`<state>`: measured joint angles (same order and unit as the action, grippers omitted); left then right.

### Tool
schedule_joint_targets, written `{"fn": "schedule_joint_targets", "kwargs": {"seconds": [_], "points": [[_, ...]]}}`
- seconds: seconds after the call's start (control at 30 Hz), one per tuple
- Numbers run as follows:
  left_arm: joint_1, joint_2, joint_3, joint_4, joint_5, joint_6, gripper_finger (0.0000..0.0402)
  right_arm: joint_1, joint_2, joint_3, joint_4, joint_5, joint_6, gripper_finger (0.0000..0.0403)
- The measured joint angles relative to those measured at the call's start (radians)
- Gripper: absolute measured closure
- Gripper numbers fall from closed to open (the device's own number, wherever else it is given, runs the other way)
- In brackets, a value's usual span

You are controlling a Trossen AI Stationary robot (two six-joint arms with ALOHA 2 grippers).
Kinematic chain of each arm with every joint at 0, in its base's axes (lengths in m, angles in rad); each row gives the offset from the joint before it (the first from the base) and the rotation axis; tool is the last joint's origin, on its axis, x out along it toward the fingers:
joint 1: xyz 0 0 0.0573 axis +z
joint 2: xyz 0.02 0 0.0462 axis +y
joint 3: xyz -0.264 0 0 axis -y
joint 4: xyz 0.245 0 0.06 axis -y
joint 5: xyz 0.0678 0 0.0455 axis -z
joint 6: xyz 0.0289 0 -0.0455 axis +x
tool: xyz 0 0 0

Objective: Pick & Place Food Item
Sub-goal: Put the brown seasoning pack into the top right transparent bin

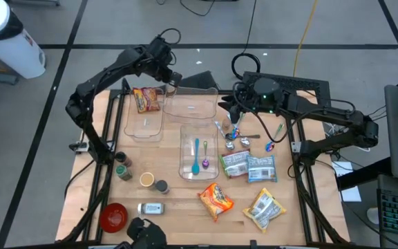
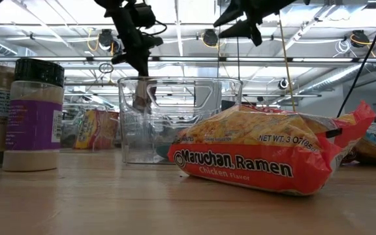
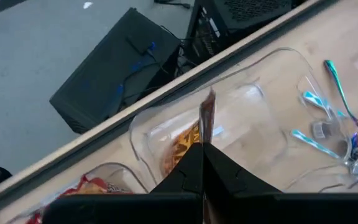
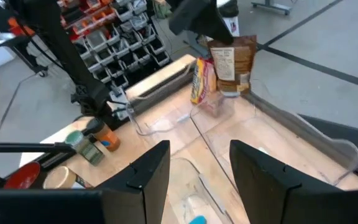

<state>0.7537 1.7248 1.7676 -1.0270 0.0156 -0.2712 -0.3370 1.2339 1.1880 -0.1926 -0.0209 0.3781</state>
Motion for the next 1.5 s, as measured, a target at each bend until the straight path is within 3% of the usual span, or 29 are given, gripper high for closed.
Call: {"fn": "schedule_joint_targets", "kwargs": {"seconds": [0.63, 0.87, 1.07, 1.2, 1.5], "points": [[-0.085, -0.014, -0.123, 0.189, -0.118, -0.168, 0.0401, 0.013, 0.0, -0.154, 0.02, 0.023, 0.064, 0.0248], [-0.124, -0.14, -0.282, 0.335, -0.121, -0.197, 0.0401, 0.012, -0.003, -0.174, 0.057, 0.021, 0.085, 0.0248], [-0.129, -0.275, -0.486, 0.501, -0.133, -0.342, 0.0401, 0.01, -0.003, -0.174, 0.073, 0.025, 0.074, 0.0248], [-0.145, -0.318, -0.603, 0.613, -0.206, -0.451, 0.0401, 0.009, -0.003, -0.174, 0.1, 0.025, 0.065, 0.0248], [-0.159, -0.301, -0.659, 0.683, -0.306, -0.528, 0.0401, 0.009, -0.003, -0.174, 0.114, 0.025, 0.062, 0.0248]]}}
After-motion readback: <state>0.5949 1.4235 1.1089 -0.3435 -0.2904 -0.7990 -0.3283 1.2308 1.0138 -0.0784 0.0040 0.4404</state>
